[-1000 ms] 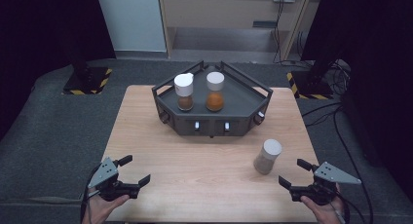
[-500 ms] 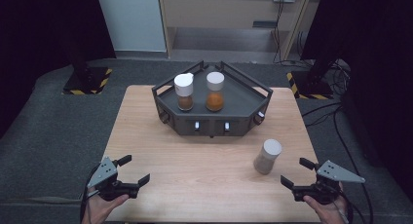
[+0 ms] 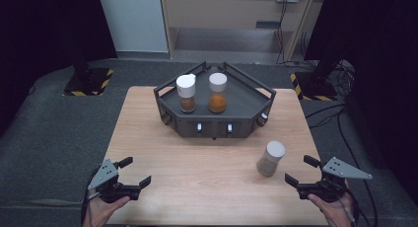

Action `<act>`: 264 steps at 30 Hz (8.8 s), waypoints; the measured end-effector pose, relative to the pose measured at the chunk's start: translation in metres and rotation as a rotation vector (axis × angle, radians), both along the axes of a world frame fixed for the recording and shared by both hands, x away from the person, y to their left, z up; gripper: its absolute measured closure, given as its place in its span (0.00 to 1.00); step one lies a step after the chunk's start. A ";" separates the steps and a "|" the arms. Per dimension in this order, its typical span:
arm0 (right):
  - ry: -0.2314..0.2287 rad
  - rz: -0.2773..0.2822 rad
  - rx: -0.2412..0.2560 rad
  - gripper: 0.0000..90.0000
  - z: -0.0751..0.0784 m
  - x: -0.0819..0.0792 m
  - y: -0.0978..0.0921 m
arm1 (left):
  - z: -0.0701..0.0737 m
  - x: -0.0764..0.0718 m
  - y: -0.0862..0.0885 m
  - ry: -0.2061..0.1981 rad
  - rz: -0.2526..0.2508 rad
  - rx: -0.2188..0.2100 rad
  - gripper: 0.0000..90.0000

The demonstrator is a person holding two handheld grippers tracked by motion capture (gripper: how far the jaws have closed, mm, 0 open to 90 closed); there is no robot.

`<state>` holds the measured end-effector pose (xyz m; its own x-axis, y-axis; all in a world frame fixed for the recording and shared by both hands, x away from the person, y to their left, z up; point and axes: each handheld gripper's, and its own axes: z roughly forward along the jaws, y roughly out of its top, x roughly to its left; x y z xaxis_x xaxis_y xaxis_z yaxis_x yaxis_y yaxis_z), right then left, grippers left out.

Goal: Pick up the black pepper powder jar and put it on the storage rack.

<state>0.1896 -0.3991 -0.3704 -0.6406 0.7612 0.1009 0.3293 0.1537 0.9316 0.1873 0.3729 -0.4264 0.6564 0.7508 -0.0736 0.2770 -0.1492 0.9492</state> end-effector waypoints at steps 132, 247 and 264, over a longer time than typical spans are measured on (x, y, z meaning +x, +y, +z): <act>0.112 0.151 -0.194 0.38 0.026 0.117 0.052 | 0.000 0.001 0.001 0.004 0.000 -0.002 0.02; 0.133 0.054 -0.251 0.38 0.153 0.265 0.143 | -0.001 0.003 0.002 0.019 -0.015 -0.010 0.02; 0.151 0.031 -0.274 0.38 0.142 0.275 0.149 | -0.001 0.003 0.002 0.019 -0.018 -0.008 0.02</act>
